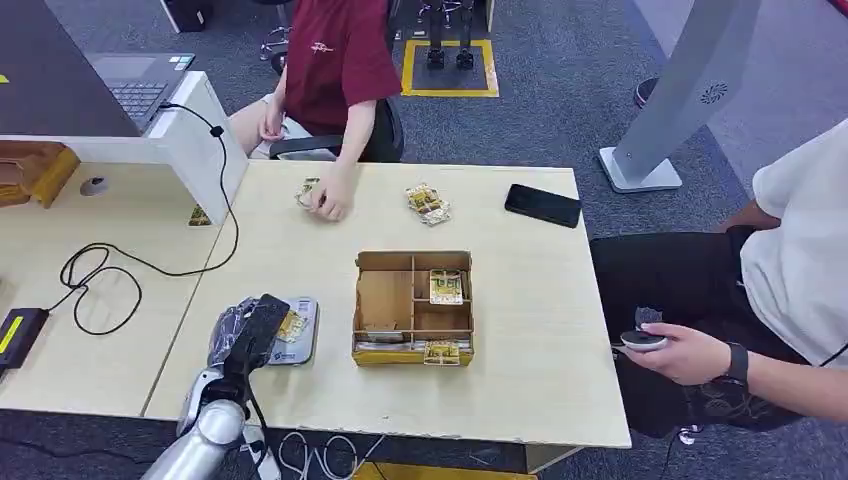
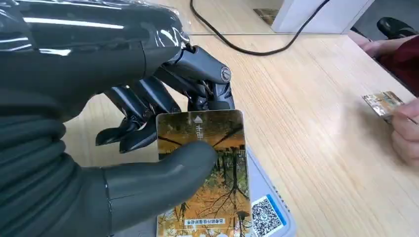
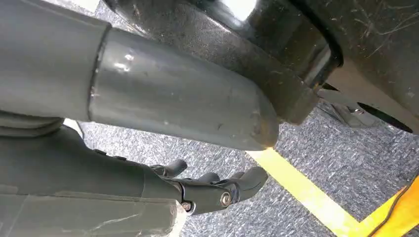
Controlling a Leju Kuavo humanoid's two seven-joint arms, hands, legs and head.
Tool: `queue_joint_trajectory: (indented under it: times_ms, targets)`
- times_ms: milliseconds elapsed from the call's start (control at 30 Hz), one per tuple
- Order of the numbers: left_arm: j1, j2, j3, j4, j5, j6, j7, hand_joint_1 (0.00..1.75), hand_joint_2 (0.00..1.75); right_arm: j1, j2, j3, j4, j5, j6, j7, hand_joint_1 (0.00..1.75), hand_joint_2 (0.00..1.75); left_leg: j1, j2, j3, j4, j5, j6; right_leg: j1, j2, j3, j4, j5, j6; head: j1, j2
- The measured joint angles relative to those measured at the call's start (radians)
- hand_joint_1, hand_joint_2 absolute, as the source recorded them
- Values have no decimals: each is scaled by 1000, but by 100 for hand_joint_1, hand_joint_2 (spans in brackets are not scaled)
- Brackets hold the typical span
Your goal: Pass the card to the sensor for recognition and then transmit it.
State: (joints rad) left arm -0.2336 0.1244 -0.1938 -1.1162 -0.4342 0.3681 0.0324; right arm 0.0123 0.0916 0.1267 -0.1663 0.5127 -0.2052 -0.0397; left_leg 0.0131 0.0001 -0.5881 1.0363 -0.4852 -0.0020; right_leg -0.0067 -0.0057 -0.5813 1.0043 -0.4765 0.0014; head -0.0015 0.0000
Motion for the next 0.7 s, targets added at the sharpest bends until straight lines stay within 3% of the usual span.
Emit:
queue_joint_trajectory:
  times_ms: [333,700]
  targets:
    - [1,-3,6,25,-101,34,18,175,175,0,4,0,-4,0,-1,-3,0,0,0,0,0,0,0,0,0,0,0,0,0,0,0,0]
    - [5,-8,16,28,-93,32,-15,175,175,0,7,0,-5,0,-1,-15,0,0,0,0,0,0,0,0,0,0,0,0,0,0,0,0]
